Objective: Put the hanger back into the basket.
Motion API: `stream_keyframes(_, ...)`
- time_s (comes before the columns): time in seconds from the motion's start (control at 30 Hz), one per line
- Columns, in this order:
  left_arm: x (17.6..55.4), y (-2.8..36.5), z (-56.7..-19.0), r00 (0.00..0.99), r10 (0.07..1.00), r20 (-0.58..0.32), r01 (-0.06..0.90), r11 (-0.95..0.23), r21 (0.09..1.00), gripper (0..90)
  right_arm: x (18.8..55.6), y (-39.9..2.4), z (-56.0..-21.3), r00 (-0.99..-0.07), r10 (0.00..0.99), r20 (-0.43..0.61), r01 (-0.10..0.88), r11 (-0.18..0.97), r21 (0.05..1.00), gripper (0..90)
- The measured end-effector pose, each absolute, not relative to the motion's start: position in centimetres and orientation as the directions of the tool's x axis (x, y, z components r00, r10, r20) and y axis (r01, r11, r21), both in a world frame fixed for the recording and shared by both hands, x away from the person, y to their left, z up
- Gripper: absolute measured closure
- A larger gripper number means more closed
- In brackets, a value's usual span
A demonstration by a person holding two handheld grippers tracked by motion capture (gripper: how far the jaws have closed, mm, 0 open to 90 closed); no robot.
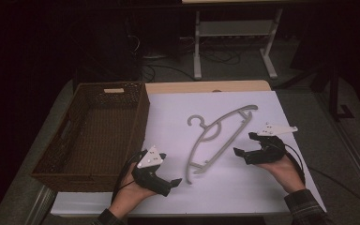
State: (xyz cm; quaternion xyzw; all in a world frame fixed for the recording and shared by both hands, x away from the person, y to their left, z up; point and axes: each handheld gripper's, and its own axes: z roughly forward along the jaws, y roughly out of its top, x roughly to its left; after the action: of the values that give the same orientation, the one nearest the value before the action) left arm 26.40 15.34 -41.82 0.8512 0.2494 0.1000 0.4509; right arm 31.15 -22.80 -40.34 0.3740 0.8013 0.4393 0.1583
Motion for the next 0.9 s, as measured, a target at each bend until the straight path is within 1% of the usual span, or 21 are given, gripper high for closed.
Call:
stream_keyframes(0.17, 26.4, 15.3, -41.8, 0.855, 0.516, -0.054, 0.335, -0.469, 0.817, 0.1, 32.4, -22.2, -40.6, -0.678, 0.73, 0.083, 0.475, 0.349, 0.808, 19.2)
stream_keyframes(0.2, 26.4, 15.3, -41.8, 0.855, 0.517, -0.054, 0.336, -0.469, 0.817, 0.1, 32.4, -22.2, -40.6, -0.678, 0.73, 0.083, 0.475, 0.349, 0.808, 19.2)
stream_keyframes(0.23, 26.4, 15.4, -41.8, 0.854, 0.517, -0.056, 0.336, -0.468, 0.817, 0.0, 32.5, -22.1, -40.7, -0.677, 0.731, 0.083, 0.479, 0.352, 0.804, 20.8)
stream_keyframes(0.27, 26.4, 15.4, -41.8, 0.854, 0.518, -0.057, 0.337, -0.466, 0.818, 0.1, 33.0, -21.8, -41.0, -0.678, 0.731, 0.078, 0.485, 0.365, 0.794, 25.2)
stream_keyframes(0.3, 26.4, 15.4, -41.8, 0.853, 0.519, -0.057, 0.337, -0.465, 0.818, 0.1, 33.2, -21.7, -41.0, -0.677, 0.732, 0.076, 0.488, 0.368, 0.792, 27.0)
stream_keyframes(0.33, 26.4, 15.4, -41.8, 0.853, 0.519, -0.057, 0.337, -0.465, 0.818, 0.1, 33.2, -21.7, -41.0, -0.677, 0.732, 0.076, 0.488, 0.368, 0.792, 27.0)
stream_keyframes(0.37, 26.4, 15.4, -41.8, 0.853, 0.52, -0.056, 0.338, -0.465, 0.818, 0.1, 33.6, -21.5, -41.2, -0.679, 0.73, 0.077, 0.489, 0.372, 0.789, 30.8)
stream_keyframes(0.4, 26.4, 15.4, -41.8, 0.852, 0.52, -0.057, 0.338, -0.465, 0.818, 0.1, 33.6, -21.5, -41.2, -0.679, 0.73, 0.077, 0.489, 0.372, 0.789, 30.8)
stream_keyframes(0.43, 26.4, 15.4, -41.8, 0.852, 0.521, -0.057, 0.339, -0.465, 0.818, 0.1, 34.0, -21.4, -41.3, -0.681, 0.728, 0.085, 0.493, 0.369, 0.788, 34.4)
stream_keyframes(0.5, 26.4, 15.4, -41.8, 0.851, 0.522, -0.06, 0.342, -0.463, 0.818, 0.1, 34.2, -21.3, -41.3, -0.68, 0.728, 0.087, 0.495, 0.368, 0.787, 36.0)
stream_keyframes(0.57, 26.4, 15.4, -41.8, 0.851, 0.522, -0.061, 0.341, -0.462, 0.819, 0.1, 34.8, -21.1, -41.6, -0.676, 0.732, 0.086, 0.499, 0.368, 0.785, 41.4)
stream_keyframes(0.6, 26.4, 15.4, -41.8, 0.851, 0.522, -0.062, 0.342, -0.46, 0.819, 0.1, 34.8, -21.1, -41.6, -0.676, 0.732, 0.086, 0.499, 0.368, 0.785, 41.4)
stream_keyframes(0.63, 26.4, 15.4, -41.8, 0.851, 0.522, -0.064, 0.342, -0.458, 0.821, 0.1, 35.2, -20.9, -41.9, -0.677, 0.731, 0.086, 0.501, 0.372, 0.781, 44.7)
stream_keyframes(0.67, 26.4, 15.4, -41.8, 0.851, 0.522, -0.064, 0.342, -0.458, 0.821, 0.1, 35.2, -20.9, -41.9, -0.677, 0.731, 0.086, 0.501, 0.372, 0.781, 44.7)
stream_keyframes(0.7, 26.4, 15.4, -41.8, 0.85, 0.523, -0.063, 0.342, -0.457, 0.821, 0.1, 35.5, -20.7, -42.2, -0.674, 0.734, 0.082, 0.506, 0.377, 0.776, 49.1)
stream_keyframes(0.73, 26.4, 15.4, -41.8, 0.849, 0.524, -0.064, 0.343, -0.456, 0.821, 0.1, 35.5, -20.7, -42.2, -0.674, 0.734, 0.082, 0.506, 0.377, 0.776, 49.1)
stream_keyframes(0.77, 26.4, 15.4, -41.8, 0.849, 0.524, -0.063, 0.343, -0.456, 0.821, 0.1, 35.9, -20.6, -42.5, -0.674, 0.735, 0.079, 0.508, 0.383, 0.772, 55.7)
stream_keyframes(0.8, 26.4, 15.4, -41.8, 0.849, 0.524, -0.063, 0.343, -0.456, 0.821, 0.1, 35.9, -20.6, -42.5, -0.674, 0.735, 0.079, 0.508, 0.383, 0.772, 55.7)
stream_keyframes(0.83, 26.4, 15.4, -41.8, 0.849, 0.525, -0.063, 0.343, -0.456, 0.822, 0.1, 36.2, -20.5, -42.8, -0.675, 0.733, 0.081, 0.509, 0.384, 0.77, 60.8)
stream_keyframes(0.9, 26.4, 15.4, -41.8, 0.848, 0.527, -0.063, 0.343, -0.455, 0.822, 0.1, 36.4, -20.4, -43.0, -0.677, 0.731, 0.082, 0.51, 0.387, 0.768, 65.4)
